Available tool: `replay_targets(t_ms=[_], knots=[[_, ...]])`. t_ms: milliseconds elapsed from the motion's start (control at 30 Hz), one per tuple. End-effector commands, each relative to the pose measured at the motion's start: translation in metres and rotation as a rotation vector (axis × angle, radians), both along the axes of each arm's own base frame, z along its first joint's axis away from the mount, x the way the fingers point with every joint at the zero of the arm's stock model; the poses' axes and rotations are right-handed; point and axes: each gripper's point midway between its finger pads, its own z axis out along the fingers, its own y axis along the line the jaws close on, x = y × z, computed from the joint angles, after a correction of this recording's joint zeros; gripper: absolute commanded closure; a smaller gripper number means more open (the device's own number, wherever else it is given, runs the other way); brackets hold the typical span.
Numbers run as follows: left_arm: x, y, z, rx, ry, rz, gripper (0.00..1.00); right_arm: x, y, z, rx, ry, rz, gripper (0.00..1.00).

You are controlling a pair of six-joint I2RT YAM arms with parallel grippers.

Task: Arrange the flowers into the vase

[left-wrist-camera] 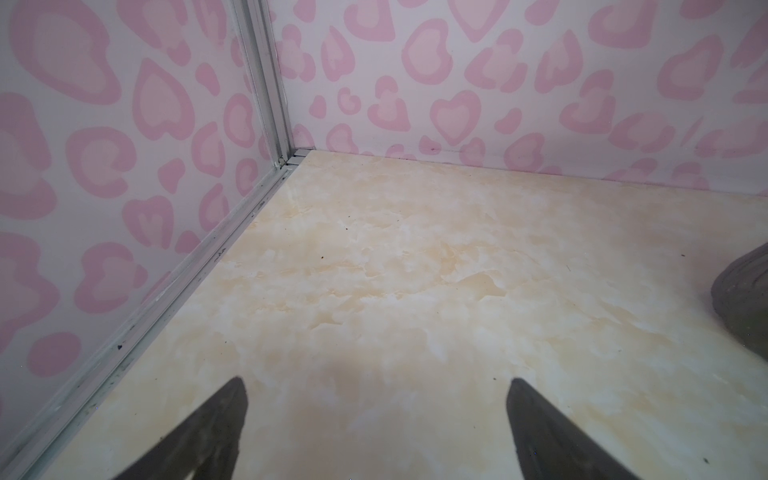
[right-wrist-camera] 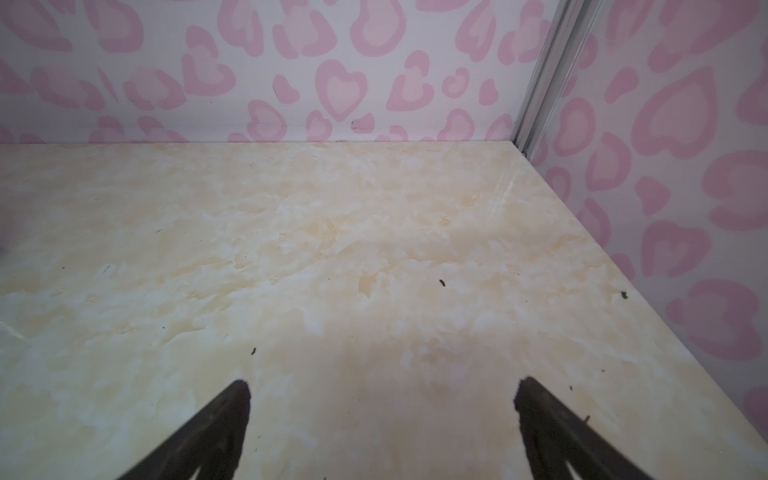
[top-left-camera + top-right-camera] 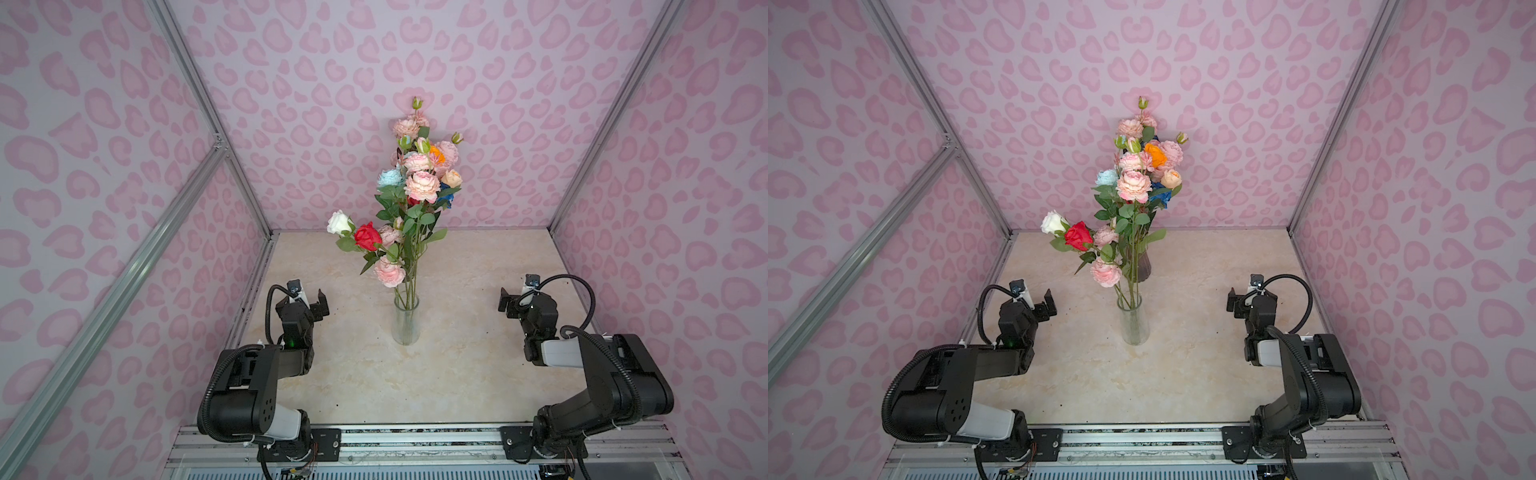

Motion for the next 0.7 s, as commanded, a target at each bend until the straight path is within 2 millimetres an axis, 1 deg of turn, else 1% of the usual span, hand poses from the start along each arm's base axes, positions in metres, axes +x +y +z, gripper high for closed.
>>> replay_targets(t_ms=[0, 667], knots=[[0.0036, -0.0013, 0.0052, -0.009, -0.020, -0.007, 0.02, -0.0011, -0.0015, 0.0000, -0.009, -0.001, -0.011, 0.00], [0.0050, -0.0007, 0.0043, -0.012, -0.013, -0.008, 0.02, -0.0018, -0.0018, 0.0001, -0.012, -0.002, -0.017, 0.00]])
